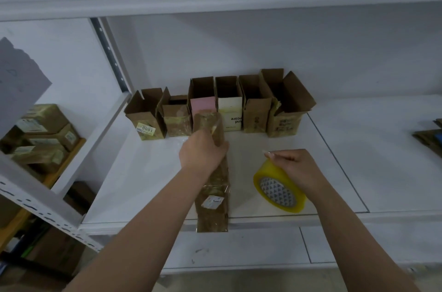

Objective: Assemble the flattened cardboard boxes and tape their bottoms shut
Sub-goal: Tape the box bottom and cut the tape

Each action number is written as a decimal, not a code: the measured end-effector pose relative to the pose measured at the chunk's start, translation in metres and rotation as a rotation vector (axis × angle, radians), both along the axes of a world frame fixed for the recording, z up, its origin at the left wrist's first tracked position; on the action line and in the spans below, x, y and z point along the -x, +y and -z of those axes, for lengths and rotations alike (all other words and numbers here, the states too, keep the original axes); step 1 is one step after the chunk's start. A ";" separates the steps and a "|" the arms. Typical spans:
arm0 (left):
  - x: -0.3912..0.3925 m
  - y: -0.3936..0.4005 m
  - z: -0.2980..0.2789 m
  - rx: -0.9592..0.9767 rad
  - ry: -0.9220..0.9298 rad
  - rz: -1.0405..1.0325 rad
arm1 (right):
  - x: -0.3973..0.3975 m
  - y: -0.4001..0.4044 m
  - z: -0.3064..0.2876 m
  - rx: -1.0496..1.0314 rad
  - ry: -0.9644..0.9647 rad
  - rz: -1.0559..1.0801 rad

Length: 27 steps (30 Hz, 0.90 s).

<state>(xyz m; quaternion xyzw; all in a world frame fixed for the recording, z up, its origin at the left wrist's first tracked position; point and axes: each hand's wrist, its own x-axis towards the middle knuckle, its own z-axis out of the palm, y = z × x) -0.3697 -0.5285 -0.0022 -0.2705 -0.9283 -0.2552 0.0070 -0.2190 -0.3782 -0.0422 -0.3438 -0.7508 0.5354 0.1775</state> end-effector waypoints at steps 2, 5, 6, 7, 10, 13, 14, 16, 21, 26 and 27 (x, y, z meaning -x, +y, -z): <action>0.012 0.012 -0.002 0.143 0.027 -0.071 | 0.001 -0.001 0.000 0.017 0.021 -0.001; 0.021 0.027 0.000 0.344 -0.051 -0.149 | 0.002 -0.002 0.001 0.055 0.050 -0.002; 0.023 0.029 0.002 0.388 -0.068 -0.130 | 0.002 -0.002 0.002 0.065 0.054 0.004; 0.024 0.030 0.002 0.409 -0.075 -0.090 | 0.000 -0.002 0.002 0.070 0.058 0.008; 0.037 0.025 -0.005 0.434 -0.166 0.065 | -0.007 0.006 0.003 0.075 0.071 0.035; 0.053 0.020 -0.019 0.571 -0.259 0.192 | -0.015 0.018 0.004 0.094 0.069 0.084; 0.054 0.020 -0.022 0.606 -0.260 0.202 | -0.016 0.020 0.004 0.099 0.064 0.089; 0.047 0.026 -0.020 0.608 -0.223 0.203 | -0.016 0.022 0.003 0.105 0.068 0.085; 0.028 0.032 -0.008 0.539 -0.162 0.253 | -0.015 0.028 0.001 0.116 0.068 0.093; 0.029 0.012 -0.043 0.766 -0.154 0.599 | -0.022 0.040 -0.001 0.097 0.076 0.167; 0.030 0.008 -0.047 0.795 -0.171 0.602 | -0.022 0.041 -0.001 0.092 0.077 0.170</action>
